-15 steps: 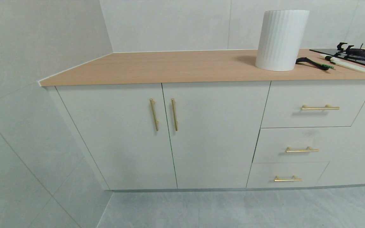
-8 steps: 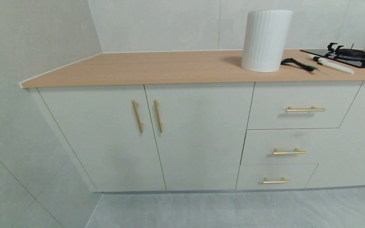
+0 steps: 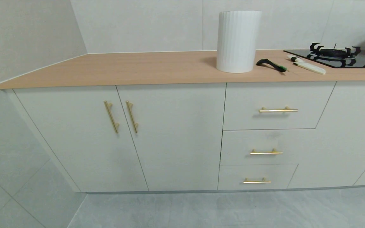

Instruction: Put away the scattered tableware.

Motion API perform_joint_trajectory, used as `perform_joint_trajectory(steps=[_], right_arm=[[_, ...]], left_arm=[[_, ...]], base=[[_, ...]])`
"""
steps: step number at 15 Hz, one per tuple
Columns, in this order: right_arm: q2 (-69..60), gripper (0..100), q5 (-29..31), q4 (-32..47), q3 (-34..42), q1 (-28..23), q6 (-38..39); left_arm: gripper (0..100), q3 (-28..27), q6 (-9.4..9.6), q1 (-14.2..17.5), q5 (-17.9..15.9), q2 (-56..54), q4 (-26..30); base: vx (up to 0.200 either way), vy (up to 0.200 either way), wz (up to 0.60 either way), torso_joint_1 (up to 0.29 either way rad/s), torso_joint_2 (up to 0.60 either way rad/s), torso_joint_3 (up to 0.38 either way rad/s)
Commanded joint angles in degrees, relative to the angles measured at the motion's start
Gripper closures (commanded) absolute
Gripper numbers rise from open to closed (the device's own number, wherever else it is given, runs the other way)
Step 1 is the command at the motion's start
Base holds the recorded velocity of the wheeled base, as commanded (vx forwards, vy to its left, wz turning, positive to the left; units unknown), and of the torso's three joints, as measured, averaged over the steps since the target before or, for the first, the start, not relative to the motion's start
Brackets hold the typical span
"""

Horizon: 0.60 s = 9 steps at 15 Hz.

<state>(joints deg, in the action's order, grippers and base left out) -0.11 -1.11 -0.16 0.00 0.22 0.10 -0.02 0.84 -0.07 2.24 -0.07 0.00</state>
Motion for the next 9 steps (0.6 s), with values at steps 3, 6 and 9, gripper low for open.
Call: perform_joint_trajectory(steps=[3,6,9], right_arm=[[0.1,0,0.0,0.0,0.0,0.0,0.0],[0.1,0,0.0,0.0,0.0,0.0,0.0],[0.1,0,0.0,0.0,0.0,0.0,0.0]], left_arm=[[0,0.0,-0.14,0.0,0.0,0.1,0.0],[0,0.0,-0.23,0.0,0.0,0.1,0.0],[0,0.0,-0.05,0.0,0.0,0.1,0.0]], base=[[0.0,-0.067,0.0,-0.001,0.0,0.004],[0.0,0.0,0.0,0.0,0.0,0.0],[0.133,0.0,0.0,0.0,0.0,0.005]])
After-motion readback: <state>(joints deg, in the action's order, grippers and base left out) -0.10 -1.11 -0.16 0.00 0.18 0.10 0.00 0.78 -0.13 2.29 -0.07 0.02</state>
